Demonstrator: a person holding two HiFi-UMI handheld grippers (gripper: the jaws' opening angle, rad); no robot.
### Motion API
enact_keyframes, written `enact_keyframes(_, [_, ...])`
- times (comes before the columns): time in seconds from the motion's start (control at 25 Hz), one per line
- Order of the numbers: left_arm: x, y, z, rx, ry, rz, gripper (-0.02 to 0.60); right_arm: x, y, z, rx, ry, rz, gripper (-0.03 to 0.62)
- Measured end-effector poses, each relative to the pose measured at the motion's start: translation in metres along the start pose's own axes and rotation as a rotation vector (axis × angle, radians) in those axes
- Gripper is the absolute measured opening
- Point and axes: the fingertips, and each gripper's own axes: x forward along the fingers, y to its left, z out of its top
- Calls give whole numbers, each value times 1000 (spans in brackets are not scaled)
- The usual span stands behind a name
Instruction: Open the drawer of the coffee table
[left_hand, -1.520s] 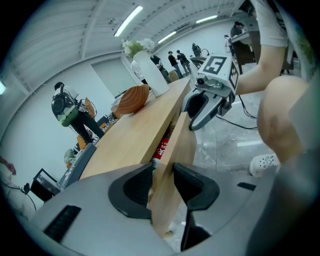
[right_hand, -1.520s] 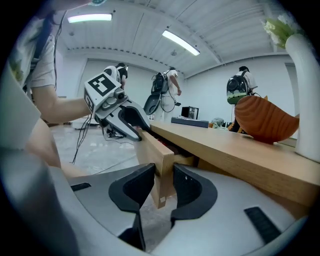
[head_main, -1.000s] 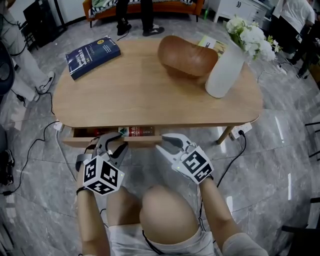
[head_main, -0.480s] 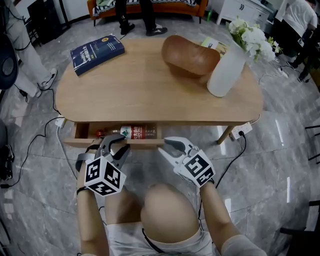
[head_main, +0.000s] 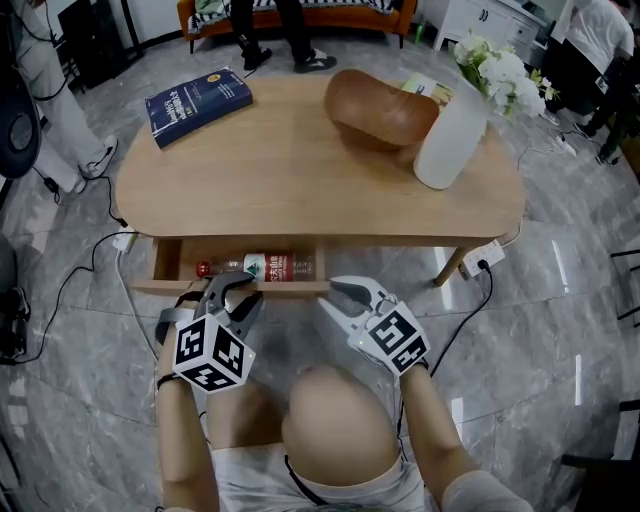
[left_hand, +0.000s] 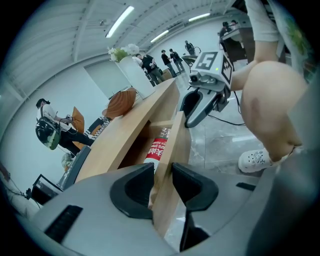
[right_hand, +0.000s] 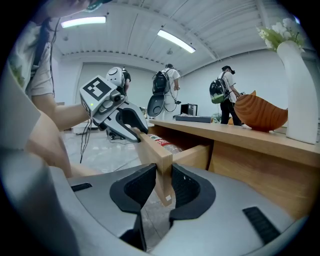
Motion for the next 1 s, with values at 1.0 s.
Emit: enact_keyframes(1.0, [-8, -11, -3, -11, -12, 0, 122, -4, 13, -2, -3, 21, -6, 103])
